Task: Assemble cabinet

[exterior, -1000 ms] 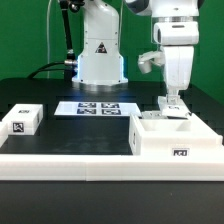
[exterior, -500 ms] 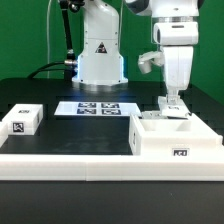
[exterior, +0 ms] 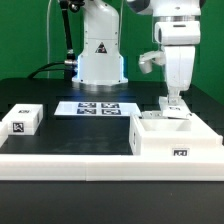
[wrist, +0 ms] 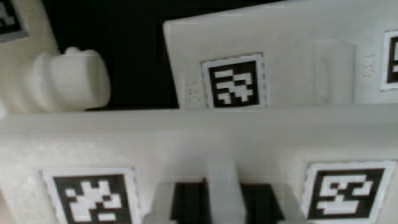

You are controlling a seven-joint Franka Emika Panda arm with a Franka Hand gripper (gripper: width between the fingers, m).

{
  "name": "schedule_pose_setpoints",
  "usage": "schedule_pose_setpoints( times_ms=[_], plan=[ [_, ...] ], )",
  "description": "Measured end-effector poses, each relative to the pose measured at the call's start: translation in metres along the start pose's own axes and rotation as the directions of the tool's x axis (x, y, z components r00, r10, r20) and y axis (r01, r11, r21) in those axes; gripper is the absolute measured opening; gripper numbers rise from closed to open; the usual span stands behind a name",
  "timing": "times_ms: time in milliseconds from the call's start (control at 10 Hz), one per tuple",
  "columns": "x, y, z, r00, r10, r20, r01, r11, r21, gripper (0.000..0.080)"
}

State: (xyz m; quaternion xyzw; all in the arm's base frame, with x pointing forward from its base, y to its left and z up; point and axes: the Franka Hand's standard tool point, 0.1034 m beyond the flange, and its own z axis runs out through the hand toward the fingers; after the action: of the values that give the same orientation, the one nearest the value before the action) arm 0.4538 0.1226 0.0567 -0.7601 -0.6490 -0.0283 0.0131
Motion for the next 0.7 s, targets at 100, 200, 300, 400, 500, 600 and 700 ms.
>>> schedule_pose_setpoints(
  times_ms=[100, 200, 300, 400, 500, 600, 700],
  plan=[
    [0.000, 0.000, 0.000, 1.000, 0.000, 0.000, 0.000, 1.000, 0.000, 0.0070],
    [0.000, 0.000, 0.000, 1.000, 0.000, 0.000, 0.000, 1.000, 0.000, 0.0070],
    [0.000, 0.000, 0.000, 1.000, 0.000, 0.000, 0.000, 1.000, 0.001, 0.0070],
    [-0.001, 0.002, 0.002, 1.000, -0.018, 0.001, 0.018, 1.000, 0.004, 0.0070],
    [0.001, 0.008, 0.002, 1.000, -0.027, -0.002, 0.027, 1.000, 0.000, 0.0070],
    [0.001, 0.014, 0.002, 1.000, -0.031, 0.004, 0.031, 1.000, 0.003, 0.0070],
    [0.000, 0.017, 0.001, 0.999, -0.042, 0.013, 0.042, 0.999, 0.007, 0.0070]
  ],
)
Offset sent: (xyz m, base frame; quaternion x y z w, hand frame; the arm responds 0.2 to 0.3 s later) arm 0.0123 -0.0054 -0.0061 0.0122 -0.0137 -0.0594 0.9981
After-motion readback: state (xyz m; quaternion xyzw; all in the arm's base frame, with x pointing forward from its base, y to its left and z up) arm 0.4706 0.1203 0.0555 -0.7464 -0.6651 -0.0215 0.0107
